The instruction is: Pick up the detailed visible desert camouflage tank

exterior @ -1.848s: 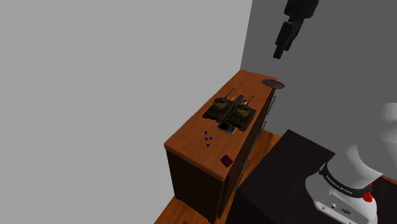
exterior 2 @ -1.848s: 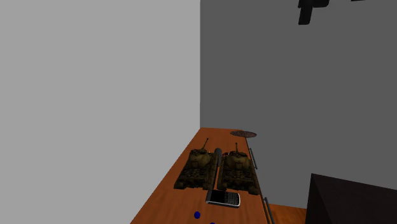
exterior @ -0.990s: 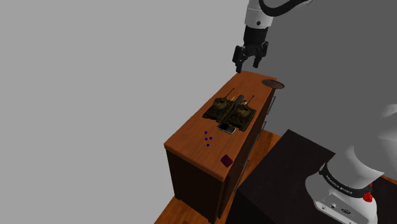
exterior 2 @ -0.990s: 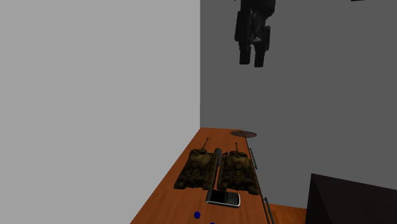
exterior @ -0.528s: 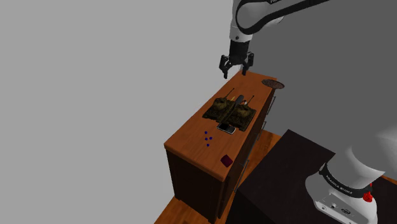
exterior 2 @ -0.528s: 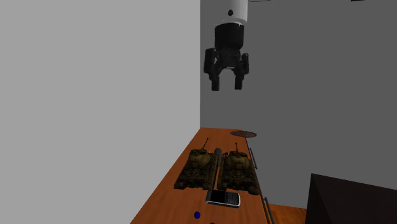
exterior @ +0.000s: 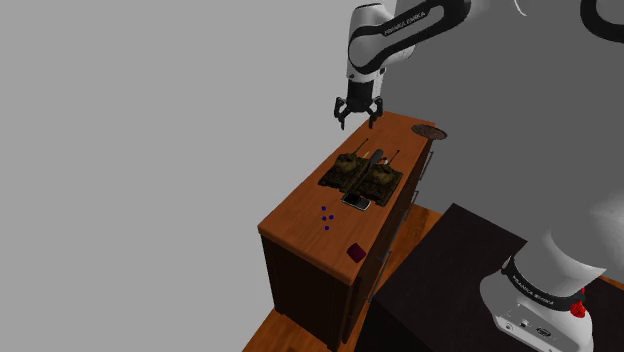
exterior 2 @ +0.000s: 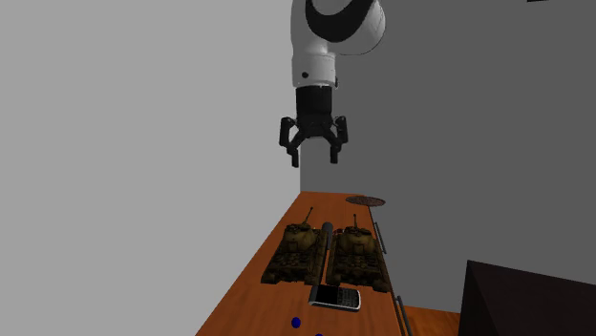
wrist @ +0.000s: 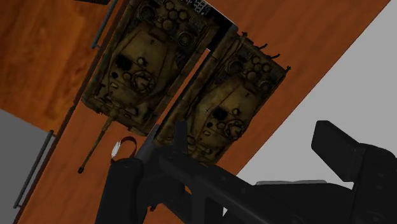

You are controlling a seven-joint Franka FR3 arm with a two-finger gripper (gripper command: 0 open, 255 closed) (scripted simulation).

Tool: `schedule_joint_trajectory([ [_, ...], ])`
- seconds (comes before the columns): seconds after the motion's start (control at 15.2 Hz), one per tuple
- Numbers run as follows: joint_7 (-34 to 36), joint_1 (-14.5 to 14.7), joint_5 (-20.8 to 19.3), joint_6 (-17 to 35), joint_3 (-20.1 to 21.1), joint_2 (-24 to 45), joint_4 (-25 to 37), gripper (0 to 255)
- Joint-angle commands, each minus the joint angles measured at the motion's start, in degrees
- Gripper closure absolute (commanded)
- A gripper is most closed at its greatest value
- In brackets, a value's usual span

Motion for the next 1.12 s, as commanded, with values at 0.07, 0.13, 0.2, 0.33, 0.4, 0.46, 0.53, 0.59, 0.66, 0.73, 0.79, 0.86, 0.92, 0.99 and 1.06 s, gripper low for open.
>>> schedule_joint_trajectory([
  [0.07,4.49,-0.44,0.02,1.39,-1.13,5.85,3.78,0],
  [0.13,5.8,-0.63,0.12,1.67,-1.56,7.79,5.23,0],
  [0.2,7.08,-0.82,0.25,1.9,-1.99,9.72,6.71,0],
  [0.33,9.53,-1.23,0.65,2.28,-2.88,13.53,9.74,0],
  [0.4,10.71,-1.46,0.91,2.42,-3.33,15.42,11.29,0],
  [0.46,11.86,-1.71,1.2,2.53,-3.78,17.31,12.86,0],
  [0.53,12.99,-1.98,1.53,2.61,-4.22,19.18,14.44,0],
  [0.59,14.1,-2.26,1.88,2.66,-4.66,21.05,16.05,0],
  [0.66,15.19,-2.57,2.26,2.69,-5.09,22.9,17.68,0],
  [0.73,16.26,-2.91,2.66,2.69,-5.5,24.75,19.33,0],
  [0.79,17.33,-3.26,3.09,2.66,-5.91,26.6,21.0,0],
  [0.86,18.38,-3.64,3.53,2.6,-6.31,28.44,22.68,0],
  [0.92,19.42,-4.04,3.99,2.53,-6.7,30.27,24.39,0],
  [0.99,20.37,-4.42,4.42,2.44,-7.04,31.95,25.97,0],
  [1.06,20.37,-4.43,4.44,2.94,-7.03,32.4,25.9,0],
])
